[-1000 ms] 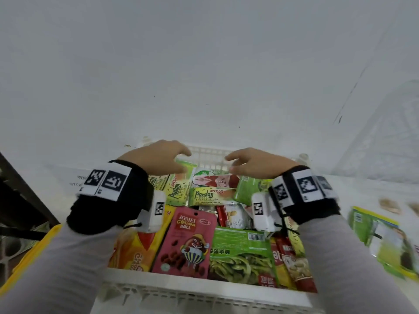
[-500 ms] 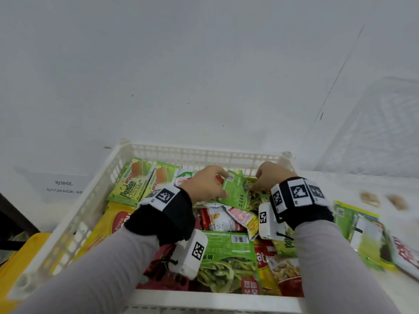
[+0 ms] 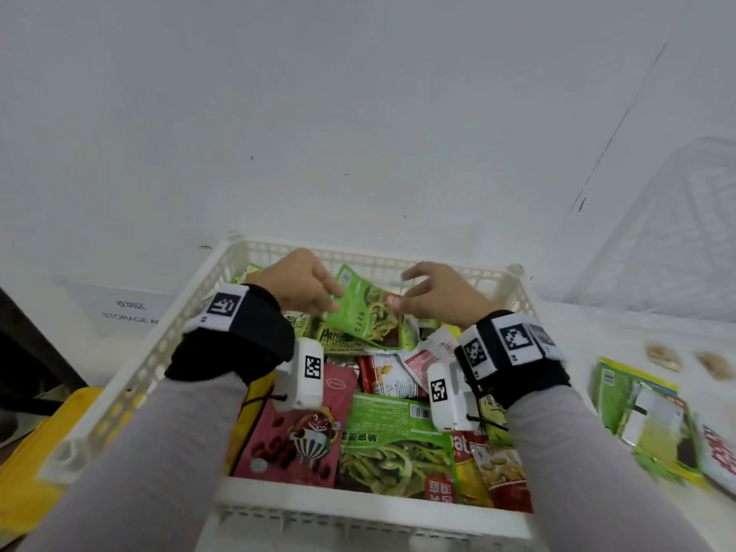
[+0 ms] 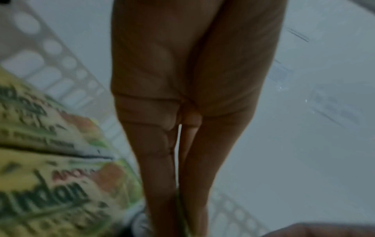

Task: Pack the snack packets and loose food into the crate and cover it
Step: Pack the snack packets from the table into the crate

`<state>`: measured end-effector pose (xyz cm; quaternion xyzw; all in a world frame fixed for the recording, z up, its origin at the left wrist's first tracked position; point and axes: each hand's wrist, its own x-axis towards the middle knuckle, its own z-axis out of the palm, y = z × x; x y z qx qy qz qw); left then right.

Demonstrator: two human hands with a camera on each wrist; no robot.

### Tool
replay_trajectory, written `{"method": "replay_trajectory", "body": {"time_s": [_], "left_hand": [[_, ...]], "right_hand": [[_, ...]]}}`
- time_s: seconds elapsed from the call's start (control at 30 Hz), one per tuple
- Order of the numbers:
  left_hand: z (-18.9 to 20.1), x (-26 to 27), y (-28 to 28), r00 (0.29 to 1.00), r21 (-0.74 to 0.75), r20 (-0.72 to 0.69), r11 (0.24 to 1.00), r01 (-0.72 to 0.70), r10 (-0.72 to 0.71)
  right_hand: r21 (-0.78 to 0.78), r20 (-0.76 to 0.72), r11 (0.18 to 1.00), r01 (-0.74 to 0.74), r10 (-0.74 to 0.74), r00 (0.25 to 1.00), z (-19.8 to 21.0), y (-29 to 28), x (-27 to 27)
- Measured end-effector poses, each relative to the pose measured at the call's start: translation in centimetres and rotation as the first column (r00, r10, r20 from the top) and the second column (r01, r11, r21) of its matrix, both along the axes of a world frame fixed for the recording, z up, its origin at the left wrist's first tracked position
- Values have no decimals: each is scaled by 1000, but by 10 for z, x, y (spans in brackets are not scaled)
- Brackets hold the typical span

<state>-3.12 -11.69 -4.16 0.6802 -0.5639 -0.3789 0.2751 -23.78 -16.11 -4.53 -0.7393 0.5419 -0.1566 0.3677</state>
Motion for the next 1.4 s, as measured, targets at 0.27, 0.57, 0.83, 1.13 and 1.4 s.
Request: {"method": "replay_trajectory", "body": {"time_s": [0.27,0.57,0.83,1.13,1.4], "left_hand": [[-17,0,-3,813,144,546,979,147,-203],[-21,-9,-9,706,219,615,937,273,-350],[-20,-13,-8,600,171,736,944,284,-313],[21,-86,4,721,-28,547,852,523,-425],[-7,-141,1,536,147,649,780,609,-541]], "right_hand": [[-18,-525,875,-483,403,750,-1,29,32],[188,-580,849,-493,501,643,-5,23,28],[135,-93,941,-310,324,942,9,14,-1],[17,-418,994,-105,102,903,36,10,-45],[-33,-567,999,21,-36,823,1,12,-52]]}}
